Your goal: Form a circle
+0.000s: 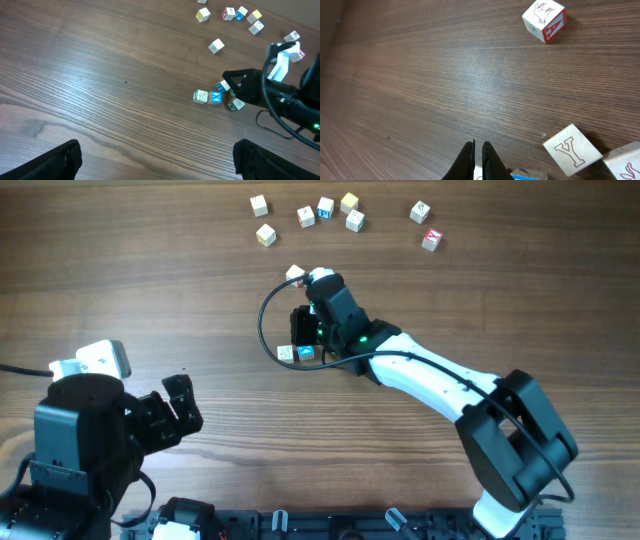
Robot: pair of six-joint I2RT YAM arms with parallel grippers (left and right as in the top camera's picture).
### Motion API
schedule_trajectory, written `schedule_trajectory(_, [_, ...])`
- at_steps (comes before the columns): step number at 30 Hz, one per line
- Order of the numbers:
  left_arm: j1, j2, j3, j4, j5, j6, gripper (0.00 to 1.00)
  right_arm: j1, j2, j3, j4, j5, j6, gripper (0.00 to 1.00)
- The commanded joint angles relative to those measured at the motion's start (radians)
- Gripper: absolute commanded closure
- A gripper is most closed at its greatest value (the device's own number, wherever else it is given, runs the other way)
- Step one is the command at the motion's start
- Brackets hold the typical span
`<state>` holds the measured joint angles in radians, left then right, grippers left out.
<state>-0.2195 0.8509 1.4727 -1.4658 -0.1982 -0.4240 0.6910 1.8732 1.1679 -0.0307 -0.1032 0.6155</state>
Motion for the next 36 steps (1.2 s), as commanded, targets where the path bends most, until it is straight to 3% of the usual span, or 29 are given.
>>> schedule_trajectory(1, [0.006,-0.001,-0.001,0.002,-0.013,-0.006,0.0,0.003,0.077,0.013,0.019,-0.003,-0.013,0.93])
schedule_trajectory(20, [0.006,-0.001,-0.001,0.002,-0.013,-0.006,0.0,0.026,0.098,0.013,-0.122,-0.04,-0.037,0.95])
schedule_trajectory(36, [0.007,-0.001,-0.001,0.002,-0.013,-0.006,0.0,0.026,0.017,0.013,-0.306,-0.02,-0.018,0.95])
